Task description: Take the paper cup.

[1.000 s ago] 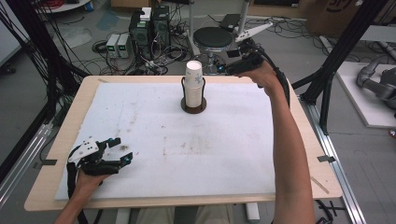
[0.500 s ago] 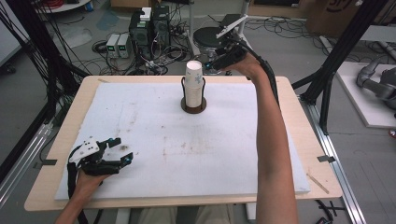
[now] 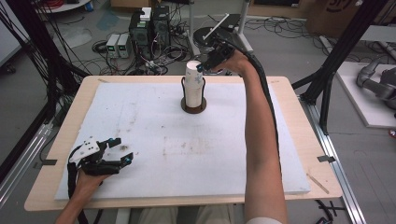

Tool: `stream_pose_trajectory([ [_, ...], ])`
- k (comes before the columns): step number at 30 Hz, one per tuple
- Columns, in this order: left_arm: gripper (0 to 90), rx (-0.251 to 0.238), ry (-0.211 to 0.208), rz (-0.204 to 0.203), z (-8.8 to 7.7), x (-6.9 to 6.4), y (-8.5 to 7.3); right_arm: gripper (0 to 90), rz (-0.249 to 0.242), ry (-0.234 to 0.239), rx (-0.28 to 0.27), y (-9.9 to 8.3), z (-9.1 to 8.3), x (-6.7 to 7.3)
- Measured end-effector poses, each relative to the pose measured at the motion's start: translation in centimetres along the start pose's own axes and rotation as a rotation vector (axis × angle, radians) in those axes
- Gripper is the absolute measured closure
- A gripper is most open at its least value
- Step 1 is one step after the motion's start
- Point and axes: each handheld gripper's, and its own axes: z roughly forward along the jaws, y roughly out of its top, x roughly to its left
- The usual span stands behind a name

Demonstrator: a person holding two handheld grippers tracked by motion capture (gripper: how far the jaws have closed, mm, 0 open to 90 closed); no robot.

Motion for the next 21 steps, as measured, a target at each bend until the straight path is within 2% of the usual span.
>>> stream_pose_trajectory([
  [3, 15.9, 0.002, -0.005, -0.005, 0.0, 0.0, 0.0, 16.6, -0.005, 0.001, 0.03, 0.7, 0.3, 0.1],
  [6, 16.0, 0.007, -0.006, 0.0, 0.0, 0.1, 0.0, 16.6, 0.003, 0.0, 0.027, 1.2, 0.5, 0.0],
  [7, 16.0, 0.007, -0.006, 0.003, 0.0, 0.0, 0.0, 16.6, 0.016, -0.005, 0.04, 1.3, 0.6, -0.1],
  [8, 16.0, 0.006, -0.006, 0.003, 0.0, 0.0, 0.0, 16.6, 0.021, -0.012, 0.077, 1.4, 0.9, -0.3],
  [11, 16.0, 0.008, -0.007, 0.003, 0.0, 0.0, 0.0, 16.6, 0.032, -0.011, 0.098, 1.5, 1.3, -0.3],
  [15, 16.0, 0.011, -0.012, -0.004, 0.1, 0.0, 0.0, 16.7, 0.046, -0.018, 0.124, 1.8, 2.2, -0.1],
  [21, 15.9, 0.012, -0.012, 0.013, 0.1, 0.0, 0.1, 17.3, 0.05, -0.015, 0.152, 2.7, 3.4, 0.6],
])
